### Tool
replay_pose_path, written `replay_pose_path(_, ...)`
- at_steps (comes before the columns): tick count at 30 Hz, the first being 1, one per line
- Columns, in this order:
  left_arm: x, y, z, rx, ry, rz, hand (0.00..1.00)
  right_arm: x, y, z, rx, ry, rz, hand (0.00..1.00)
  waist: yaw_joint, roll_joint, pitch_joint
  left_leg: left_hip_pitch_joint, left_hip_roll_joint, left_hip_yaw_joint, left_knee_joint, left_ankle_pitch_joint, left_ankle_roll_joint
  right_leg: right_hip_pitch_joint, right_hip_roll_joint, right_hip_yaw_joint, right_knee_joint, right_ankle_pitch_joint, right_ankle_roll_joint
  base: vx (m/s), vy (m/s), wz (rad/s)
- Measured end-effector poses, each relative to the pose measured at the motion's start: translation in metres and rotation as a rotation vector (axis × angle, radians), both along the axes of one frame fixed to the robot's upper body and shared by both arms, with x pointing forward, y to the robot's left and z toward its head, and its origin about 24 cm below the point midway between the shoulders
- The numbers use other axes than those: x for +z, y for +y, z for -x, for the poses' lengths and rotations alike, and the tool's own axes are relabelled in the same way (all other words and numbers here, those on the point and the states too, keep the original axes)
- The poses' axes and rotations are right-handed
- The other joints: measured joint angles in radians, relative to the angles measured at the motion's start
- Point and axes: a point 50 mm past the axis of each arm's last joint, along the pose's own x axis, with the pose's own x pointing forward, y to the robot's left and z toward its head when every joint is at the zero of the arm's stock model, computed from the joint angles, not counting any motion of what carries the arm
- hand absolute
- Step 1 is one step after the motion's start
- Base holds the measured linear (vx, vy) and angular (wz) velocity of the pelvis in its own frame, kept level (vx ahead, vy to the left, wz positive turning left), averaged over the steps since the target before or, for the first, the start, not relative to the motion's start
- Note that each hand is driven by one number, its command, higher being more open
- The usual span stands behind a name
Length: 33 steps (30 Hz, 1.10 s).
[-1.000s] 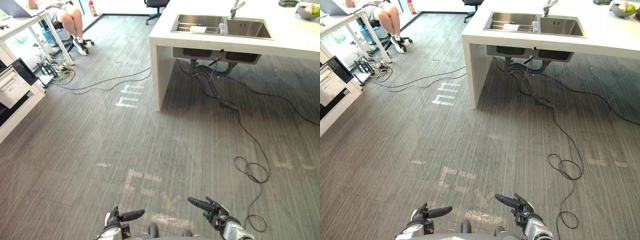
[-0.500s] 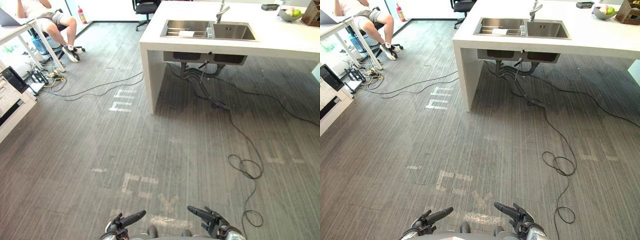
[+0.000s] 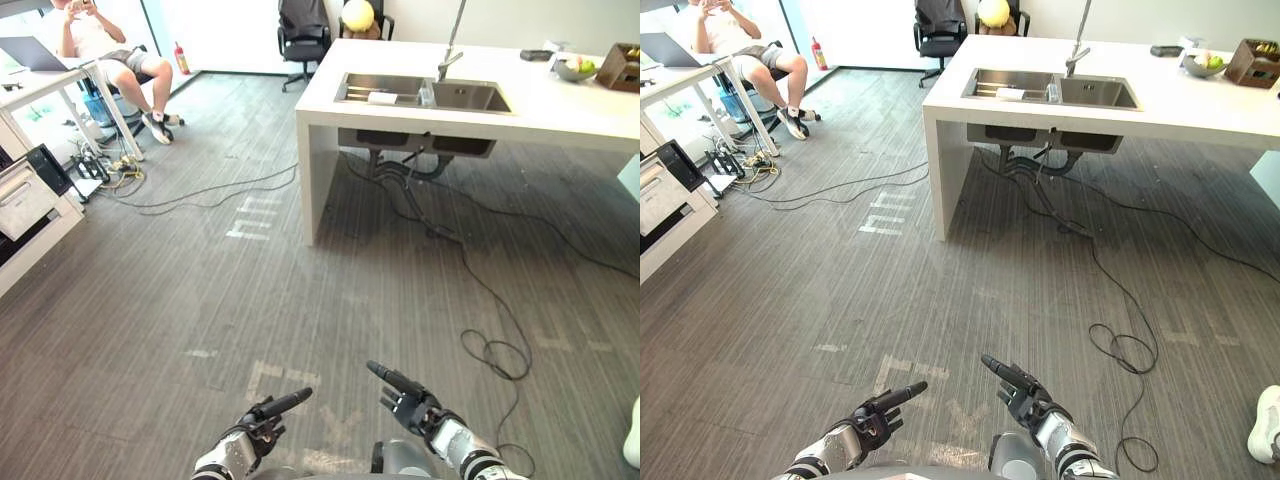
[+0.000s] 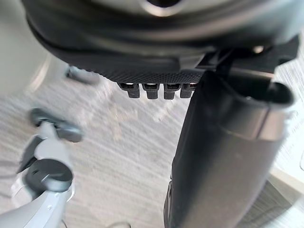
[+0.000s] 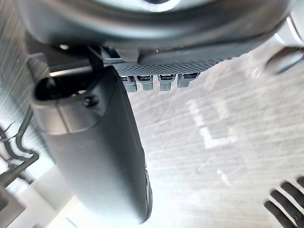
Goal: Walk over to the sink, pick up the cup, carry it to the dishwasher, place the cup inside the dishwasher, then close the dishwasher door
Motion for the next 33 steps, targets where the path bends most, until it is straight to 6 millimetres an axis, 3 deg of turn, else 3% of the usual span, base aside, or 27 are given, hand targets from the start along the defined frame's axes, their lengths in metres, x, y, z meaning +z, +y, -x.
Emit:
replay_pose_path(1, 0.001, -0.001, -0.004, -0.001, -0.006, -0.001, 1.0, 0.0, 0.001, 0.0, -0.006, -0.002, -0.008, 1.0, -0.004, -0.01, 0.011, -0.013, 0.006, -0.01, 0.028, -0.019, -0.005, 0.002, 0.013, 0.0, -0.127, 0.053, 0.001, 0.18, -0.084, 0.25)
replay_pose_path(4, 0.001, -0.001, -0.003, 0.019, 0.01, -0.007, 1.0, 0.0, 0.003, 0.001, -0.017, -0.012, -0.016, 1.0, -0.003, -0.034, 0.038, -0.044, 0.007, -0.02, 0.127, -0.105, -0.042, 0.039, 0.014, -0.011, -0.344, 0.114, -0.003, 0.24, -0.173, 0.12)
replay_pose_path(5, 0.001, 0.001, -0.002, 0.02, 0.018, -0.013, 1.0, -0.001, 0.004, 0.003, -0.025, -0.009, -0.023, 1.0, -0.001, -0.046, 0.043, -0.04, 0.002, -0.022, 0.146, -0.127, -0.052, 0.061, 0.009, -0.013, -0.369, 0.117, -0.002, 0.27, -0.22, -0.01)
replay_pose_path(6, 0.0, 0.002, -0.001, 0.024, 0.029, -0.023, 1.0, -0.001, 0.002, 0.005, -0.043, -0.019, -0.02, 1.0, -0.001, -0.038, 0.046, -0.037, 0.022, -0.025, 0.166, -0.161, -0.071, 0.06, 0.019, -0.031, -0.364, 0.185, -0.016, 0.24, -0.178, 0.01)
replay_pose_path(8, 0.0, 0.001, -0.001, 0.029, 0.027, -0.022, 1.0, 0.0, -0.003, 0.007, -0.077, -0.04, -0.018, 1.0, -0.009, -0.024, 0.042, -0.029, 0.061, -0.049, 0.158, -0.191, -0.096, 0.038, 0.045, -0.056, -0.306, 0.199, -0.043, 0.37, -0.215, 0.2)
replay_pose_path(9, -0.001, 0.004, 0.002, 0.04, 0.026, -0.03, 1.0, 0.0, -0.007, 0.011, -0.087, -0.045, -0.009, 1.0, -0.017, -0.016, 0.033, -0.004, 0.09, -0.061, 0.123, -0.197, -0.102, 0.031, 0.063, -0.082, -0.27, 0.195, -0.071, 0.54, -0.257, 0.31)
replay_pose_path(10, -0.004, 0.004, 0.009, 0.054, 0.037, -0.025, 1.0, -0.001, -0.01, 0.017, -0.092, -0.038, 0.0, 1.0, -0.021, -0.003, 0.009, 0.019, 0.115, -0.065, 0.095, -0.198, -0.1, 0.031, 0.088, -0.1, -0.26, 0.162, -0.118, 0.61, -0.246, 0.23)
replay_pose_path(11, -0.005, 0.002, 0.015, 0.071, 0.037, -0.013, 1.0, -0.004, -0.013, 0.023, -0.105, -0.029, 0.008, 1.0, -0.021, 0.007, -0.014, -0.013, 0.132, -0.069, 0.208, -0.191, -0.114, 0.033, 0.113, -0.109, -0.25, 0.128, -0.173, 0.55, -0.204, 0.08)
replay_pose_path(12, -0.006, 0.002, 0.015, 0.082, 0.031, -0.005, 1.0, -0.004, -0.015, 0.025, -0.109, -0.026, 0.015, 1.0, -0.02, 0.006, -0.015, -0.048, 0.143, -0.064, 0.296, -0.18, -0.125, 0.043, 0.117, -0.11, -0.245, 0.118, -0.179, 0.68, -0.235, 0.02)
replay_pose_path(13, -0.006, 0.0, 0.017, 0.099, 0.01, 0.01, 1.0, -0.006, -0.019, 0.031, -0.093, -0.016, 0.039, 1.0, -0.022, 0.019, -0.023, -0.137, 0.184, -0.071, 0.531, -0.12, -0.187, 0.086, 0.139, -0.114, -0.248, 0.089, -0.189, 0.55, -0.185, -0.06)
replay_pose_path(14, -0.004, 0.001, 0.014, 0.11, -0.014, 0.016, 1.0, -0.006, -0.021, 0.033, -0.075, -0.009, 0.055, 1.0, -0.022, 0.033, -0.03, -0.2, 0.214, -0.071, 0.686, -0.046, -0.197, 0.124, 0.16, -0.112, -0.263, 0.069, -0.198, 0.56, -0.164, -0.09)
replay_pose_path(15, -0.003, 0.001, 0.012, 0.116, -0.033, 0.015, 1.0, -0.006, -0.021, 0.034, -0.058, -0.007, 0.063, 1.0, -0.02, 0.041, -0.033, -0.244, 0.237, -0.073, 0.786, -0.015, -0.198, 0.153, 0.175, -0.107, -0.275, 0.057, -0.205, 0.53, -0.113, -0.23)
replay_pose_path(16, 0.004, 0.003, 0.002, 0.124, -0.095, 0.008, 1.0, -0.006, -0.018, 0.032, -0.015, -0.008, 0.077, 1.0, -0.011, 0.046, -0.03, -0.344, 0.259, -0.081, 0.991, -0.032, -0.187, 0.224, 0.199, -0.092, -0.296, 0.032, -0.217, 0.42, -0.088, -0.23)
replay_pose_path(18, 0.012, 0.001, -0.008, 0.124, -0.149, 0.012, 1.0, -0.005, -0.016, 0.028, 0.001, -0.013, 0.075, 1.0, 0.009, 0.043, -0.025, -0.423, 0.231, -0.091, 1.048, -0.048, -0.181, 0.298, 0.203, -0.07, -0.325, 0.017, -0.215, 0.43, -0.079, -0.41)
replay_pose_path(20, 0.021, 0.001, -0.015, 0.138, -0.208, 0.016, 1.0, 0.0, -0.014, 0.015, 0.03, -0.044, 0.078, 1.0, 0.035, 0.038, -0.019, -0.488, 0.196, -0.072, 0.946, -0.072, -0.174, 0.368, 0.2, -0.022, -0.374, 0.016, -0.213, 0.46, -0.028, -0.79)
replay_pose_path(21, 0.026, 0.002, -0.018, 0.142, -0.242, 0.009, 1.0, 0.006, -0.009, 0.003, 0.064, -0.077, 0.077, 1.0, 0.058, 0.037, -0.016, -0.513, 0.183, -0.052, 0.812, -0.075, -0.169, 0.397, 0.193, 0.014, -0.396, 0.01, -0.204, 0.4, 0.045, -0.96)
replay_pose_path(23, 0.031, 0.002, -0.021, 0.144, -0.278, -0.003, 1.0, 0.017, -0.004, -0.015, 0.09, -0.134, 0.075, 1.0, 0.067, 0.028, -0.005, -0.53, 0.144, -0.044, 0.546, -0.069, -0.158, 0.423, 0.172, 0.059, -0.405, -0.008, -0.186, 0.37, 0.091, -0.72)
replay_pose_path(25, 0.035, -0.002, -0.023, 0.161, -0.302, -0.01, 1.0, 0.023, 0.0, -0.026, 0.061, -0.161, 0.052, 1.0, 0.067, 0.036, 0.006, -0.515, 0.085, -0.072, 0.159, 0.043, -0.165, 0.459, 0.147, 0.09, -0.407, -0.037, -0.159, 0.5, 0.206, -0.33)
replay_pose_path(27, 0.039, 0.002, -0.024, 0.186, -0.334, -0.033, 1.0, 0.019, 0.0, -0.02, 0.057, -0.135, 0.049, 1.0, 0.076, 0.05, 0.013, -0.5, 0.085, -0.055, 0.009, 0.1, -0.17, 0.507, 0.148, 0.109, -0.402, -0.085, -0.135, 0.47, 0.245, -0.28)
replay_pose_path(28, 0.042, 0.006, -0.025, 0.198, -0.356, -0.062, 1.0, 0.012, -0.004, -0.007, 0.046, -0.092, 0.049, 1.0, 0.087, 0.059, 0.019, -0.487, 0.101, -0.027, -0.01, 0.155, -0.151, 0.545, 0.163, 0.125, -0.38, -0.137, -0.12, 0.44, 0.249, -0.2)
replay_pose_path(30, 0.048, 0.014, -0.031, 0.201, -0.39, -0.109, 1.0, 0.002, -0.001, 0.008, 0.025, -0.027, 0.027, 1.0, 0.091, 0.043, 0.03, -0.472, 0.097, -0.011, 0.015, 0.278, -0.124, 0.563, 0.146, 0.125, -0.335, -0.177, -0.114, 0.33, 0.192, 0.07)
replay_pose_path(33, 0.075, 0.021, -0.043, 0.206, -0.548, -0.183, 1.0, -0.006, -0.003, 0.027, 0.019, 0.036, 0.027, 1.0, 0.112, 0.032, 0.035, -0.472, 0.045, -0.002, 0.05, 0.283, -0.094, 0.539, 0.096, 0.175, -0.267, -0.166, -0.104, 0.44, 0.286, 0.02)
